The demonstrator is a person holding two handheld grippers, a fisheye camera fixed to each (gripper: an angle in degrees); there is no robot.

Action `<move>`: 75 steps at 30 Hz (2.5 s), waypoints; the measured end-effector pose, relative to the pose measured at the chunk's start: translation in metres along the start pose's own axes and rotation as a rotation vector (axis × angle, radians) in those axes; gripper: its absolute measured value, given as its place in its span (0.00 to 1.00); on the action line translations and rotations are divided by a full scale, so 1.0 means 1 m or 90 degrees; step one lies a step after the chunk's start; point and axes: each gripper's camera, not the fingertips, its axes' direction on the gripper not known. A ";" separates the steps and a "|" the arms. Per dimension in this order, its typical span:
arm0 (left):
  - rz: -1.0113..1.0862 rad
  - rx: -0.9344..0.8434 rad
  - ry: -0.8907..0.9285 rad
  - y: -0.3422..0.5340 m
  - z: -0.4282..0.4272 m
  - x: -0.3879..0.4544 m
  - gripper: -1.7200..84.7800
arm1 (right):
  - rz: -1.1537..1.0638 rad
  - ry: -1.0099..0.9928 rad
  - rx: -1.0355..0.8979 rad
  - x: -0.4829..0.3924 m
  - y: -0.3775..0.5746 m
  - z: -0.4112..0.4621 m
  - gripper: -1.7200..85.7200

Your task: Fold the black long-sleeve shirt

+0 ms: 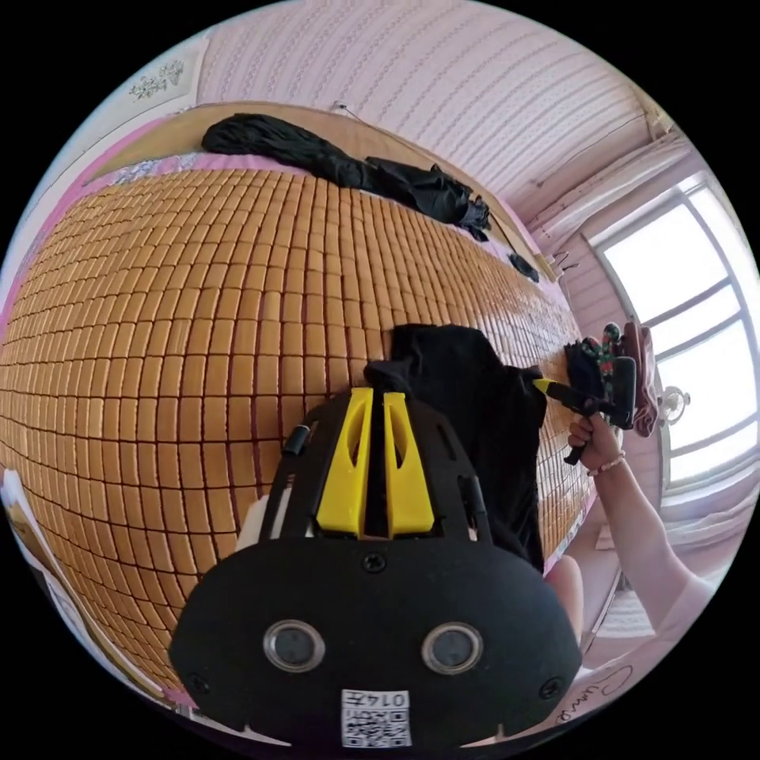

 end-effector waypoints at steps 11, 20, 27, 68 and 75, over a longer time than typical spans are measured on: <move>0.062 0.151 -0.026 -0.044 -0.077 0.039 0.01 | 0.000 0.034 0.123 -0.017 -0.047 -0.121 0.03; 0.094 0.101 -0.045 -0.033 -0.074 0.038 0.01 | -0.053 0.031 0.073 -0.032 0.009 -0.114 0.04; 0.202 0.069 0.024 0.115 -0.123 0.025 0.02 | -0.181 0.020 -0.003 -0.077 0.165 -0.115 0.05; 0.247 -0.048 -0.084 0.363 -0.113 0.133 0.07 | -0.163 0.223 -0.055 -0.168 0.327 0.021 0.13; 0.096 -0.060 -0.101 0.311 -0.075 0.110 0.07 | -0.033 0.125 -0.106 -0.119 0.312 0.070 0.06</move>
